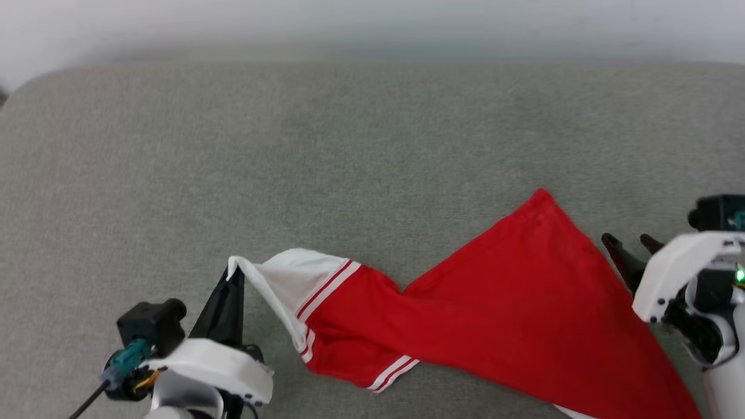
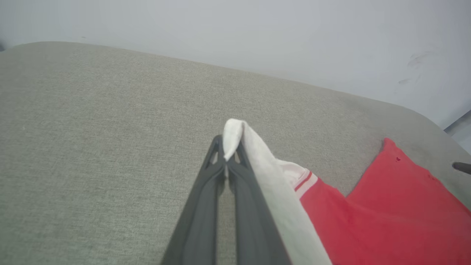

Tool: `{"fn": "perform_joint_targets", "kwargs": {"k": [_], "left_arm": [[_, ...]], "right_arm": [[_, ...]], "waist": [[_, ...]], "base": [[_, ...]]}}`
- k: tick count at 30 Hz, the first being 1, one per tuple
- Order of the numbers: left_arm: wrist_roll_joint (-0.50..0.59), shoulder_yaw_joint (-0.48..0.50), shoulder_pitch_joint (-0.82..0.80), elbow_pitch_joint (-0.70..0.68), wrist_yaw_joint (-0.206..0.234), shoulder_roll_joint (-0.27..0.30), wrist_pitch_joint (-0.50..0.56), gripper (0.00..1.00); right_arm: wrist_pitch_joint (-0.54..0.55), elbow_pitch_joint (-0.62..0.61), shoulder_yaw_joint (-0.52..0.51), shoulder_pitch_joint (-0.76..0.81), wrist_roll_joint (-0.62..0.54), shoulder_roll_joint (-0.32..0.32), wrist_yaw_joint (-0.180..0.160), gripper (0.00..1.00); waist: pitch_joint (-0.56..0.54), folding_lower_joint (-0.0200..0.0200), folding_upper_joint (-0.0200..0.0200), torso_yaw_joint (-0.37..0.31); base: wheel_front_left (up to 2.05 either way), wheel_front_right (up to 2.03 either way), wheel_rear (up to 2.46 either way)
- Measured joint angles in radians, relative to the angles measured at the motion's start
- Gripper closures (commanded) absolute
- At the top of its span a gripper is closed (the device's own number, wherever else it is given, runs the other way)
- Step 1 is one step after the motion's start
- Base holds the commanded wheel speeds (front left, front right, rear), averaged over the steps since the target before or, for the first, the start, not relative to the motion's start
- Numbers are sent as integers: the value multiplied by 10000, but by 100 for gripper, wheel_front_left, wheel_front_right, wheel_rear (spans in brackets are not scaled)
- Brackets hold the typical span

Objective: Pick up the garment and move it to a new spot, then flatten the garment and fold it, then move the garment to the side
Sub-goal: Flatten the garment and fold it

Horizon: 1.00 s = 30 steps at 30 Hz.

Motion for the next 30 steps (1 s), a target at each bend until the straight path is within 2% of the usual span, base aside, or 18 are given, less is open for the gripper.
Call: {"fn": "perform_joint_targets", "kwargs": {"k": [4, 7, 11, 18, 19, 20, 21, 26, 30], "left_arm": [[90, -190, -558, 12, -161, -148, -121, 100], [136, -297, -939, 50, -295, -278, -240, 100], [201, -387, -1337, 184, -408, -378, -353, 100], [192, -583, -1652, 523, -593, -639, -579, 100], [176, -577, -1655, 575, -623, -642, -602, 100], [144, -570, -1658, 619, -633, -642, -619, 100], [123, -566, -1659, 660, -633, -644, -656, 100], [65, -520, -1642, 886, -650, -608, -681, 100], [-35, -215, -1535, 1037, -518, -345, -681, 100]], "right_arm": [[2077, 401, 439, -1063, 345, -267, 2, 0], [3106, 355, 738, -1756, 318, -382, 2, 0], [3873, 414, 1143, -2307, 140, -520, 2, 0], [4775, 1135, 1191, -2916, 180, -640, 6, 0], [4838, 1189, 1191, -2944, 224, -648, 2, 50], [4888, 1244, 1208, -2977, 257, -681, 2, 89], [4915, 1298, 1220, -2995, 316, -692, 2, 100], [4667, 1507, 1549, -2996, 539, -648, -4, 100], [3835, 1379, 1862, -2665, 610, -677, -2, 100]], "waist": [[530, 0, 1, 383], [921, 1, 0, 676], [1386, 0, 0, 1036], [1909, 0, 0, 1515], [1940, -1, 1, 1557], [1958, -1, 0, 1588], [1953, -1, 0, 1600], [1670, 0, 0, 1547], [1212, 0, 1, 1420]], "base": [[0, 0, 0], [0, 0, 0], [0, 0, 0], [0, 0, 0], [0, 0, 0], [0, 0, 0], [0, 0, 0], [0, 0, 0], [0, 0, 0]]}}
